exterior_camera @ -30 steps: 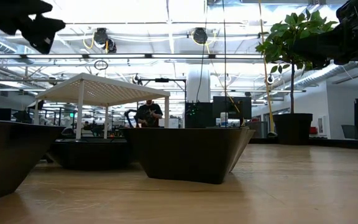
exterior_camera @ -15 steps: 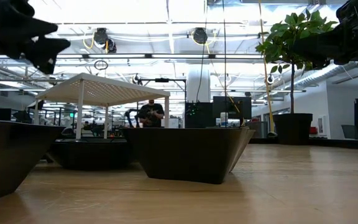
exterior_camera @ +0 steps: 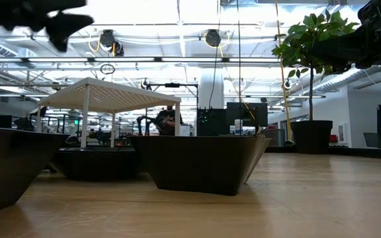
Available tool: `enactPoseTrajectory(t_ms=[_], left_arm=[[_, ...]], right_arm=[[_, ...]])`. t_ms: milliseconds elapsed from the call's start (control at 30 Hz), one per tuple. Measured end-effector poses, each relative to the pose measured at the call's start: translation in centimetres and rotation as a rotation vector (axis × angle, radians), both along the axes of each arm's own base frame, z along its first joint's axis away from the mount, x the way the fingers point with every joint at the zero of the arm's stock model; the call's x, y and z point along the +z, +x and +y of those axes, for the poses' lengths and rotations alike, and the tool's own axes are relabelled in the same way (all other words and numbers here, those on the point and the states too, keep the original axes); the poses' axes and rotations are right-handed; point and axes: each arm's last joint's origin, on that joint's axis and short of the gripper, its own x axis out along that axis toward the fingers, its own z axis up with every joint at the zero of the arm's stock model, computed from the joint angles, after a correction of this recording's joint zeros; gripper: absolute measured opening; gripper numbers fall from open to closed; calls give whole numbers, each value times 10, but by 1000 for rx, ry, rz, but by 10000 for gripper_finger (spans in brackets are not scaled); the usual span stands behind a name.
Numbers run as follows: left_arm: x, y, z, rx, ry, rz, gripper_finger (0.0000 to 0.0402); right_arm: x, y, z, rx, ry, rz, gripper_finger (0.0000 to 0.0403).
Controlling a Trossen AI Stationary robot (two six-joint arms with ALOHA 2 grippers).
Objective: Pick & Place Mini shaped plates
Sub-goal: Stack the black leaf-shaped plate on top of the black leaf-shaped plate on the shelf
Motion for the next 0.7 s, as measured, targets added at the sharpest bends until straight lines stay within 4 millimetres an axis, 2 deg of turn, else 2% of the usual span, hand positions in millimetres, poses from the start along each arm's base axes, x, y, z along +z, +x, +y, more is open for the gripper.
enactPoseTrajectory(t_ms=[167,333,500,600,700], left_arm=[[43,62,-23,-35,135,272,189],[59,140,-39,0,147,537,189],[36,204,-33,76,165,813,189],[20,230,-22,74,156,911,188],[4,250,-12,50,130,937,189]], right_arm=[[0,0,0,0,0,0,102],[0,0,0,0,0,0,102],[0,0,0,0,0,0,102],[0,0,0,0,0,0,102],[0,0,0,0,0,0,102]])
